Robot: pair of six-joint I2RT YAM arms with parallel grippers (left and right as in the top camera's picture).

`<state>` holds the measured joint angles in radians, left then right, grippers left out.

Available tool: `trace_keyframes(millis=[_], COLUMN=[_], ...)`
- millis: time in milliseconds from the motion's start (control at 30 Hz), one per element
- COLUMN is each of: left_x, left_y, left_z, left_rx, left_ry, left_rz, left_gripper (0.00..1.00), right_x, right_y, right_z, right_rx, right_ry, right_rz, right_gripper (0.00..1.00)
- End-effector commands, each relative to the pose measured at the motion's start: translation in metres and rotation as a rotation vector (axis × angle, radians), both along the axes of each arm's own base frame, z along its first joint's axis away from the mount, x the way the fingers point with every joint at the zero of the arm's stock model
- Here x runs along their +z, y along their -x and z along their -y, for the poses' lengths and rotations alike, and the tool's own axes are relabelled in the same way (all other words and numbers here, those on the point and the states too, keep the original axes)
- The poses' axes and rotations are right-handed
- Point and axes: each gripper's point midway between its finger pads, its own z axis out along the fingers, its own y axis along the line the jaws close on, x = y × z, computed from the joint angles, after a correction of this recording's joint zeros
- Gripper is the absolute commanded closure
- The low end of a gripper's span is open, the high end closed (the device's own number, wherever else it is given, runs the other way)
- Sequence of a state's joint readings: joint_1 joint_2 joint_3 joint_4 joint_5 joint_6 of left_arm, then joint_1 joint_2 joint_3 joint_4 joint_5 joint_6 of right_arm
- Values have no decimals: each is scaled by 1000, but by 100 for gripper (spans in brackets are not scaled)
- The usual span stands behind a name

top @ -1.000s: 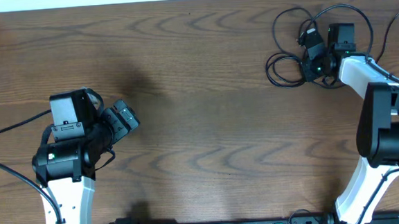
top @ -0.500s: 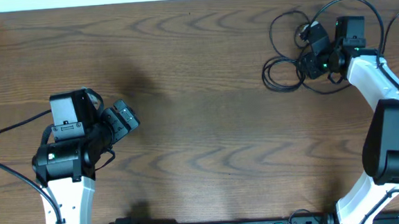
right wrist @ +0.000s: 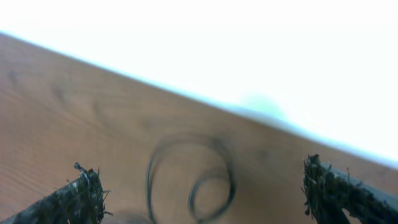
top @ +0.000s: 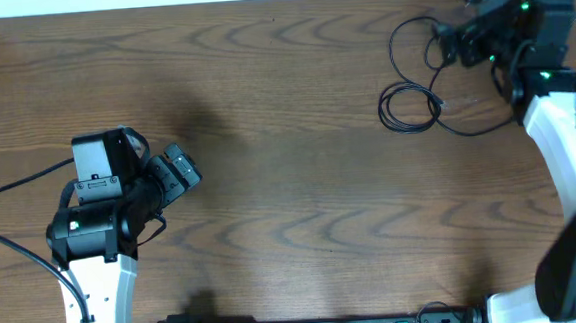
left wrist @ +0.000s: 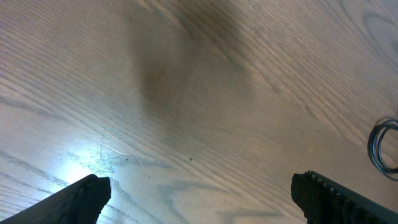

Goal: Untangle cables
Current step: 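Release the cable bundle at the upper right and lift the right gripper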

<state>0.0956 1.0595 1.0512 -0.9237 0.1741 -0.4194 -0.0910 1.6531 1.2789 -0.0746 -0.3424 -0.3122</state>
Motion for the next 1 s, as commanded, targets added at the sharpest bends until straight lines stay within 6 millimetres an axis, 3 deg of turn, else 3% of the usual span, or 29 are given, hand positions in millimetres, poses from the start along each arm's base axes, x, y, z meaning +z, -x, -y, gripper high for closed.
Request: trace_keyframes(millis=[0,100,200,433,767,967], left_x=[0,0,0,0,0,0], left_y=[1,1,1,1,1,1], left_z=[-3,-3,-3,-3,-3,-3], left_rx=[12,12,12,12,12,12], left_ry=[-6,-6,-6,-6,-6,-6], left_rz=[-4,-4,-4,-4,-4,-4], left_gripper=[1,1,1,1,1,1], right_x=[67,84,89,62,114,169], right_y=[13,21,31,55,96,145], right_z=[-14,-17,-15,0,-1,-4], right_rx=[18,24,16,-68,-82,-79], right_ry=[-60,-58,-57,-38,-20,-9], right_rz=[152,188,175,9,116,297], right_gripper=[1,1,1,1,1,1])
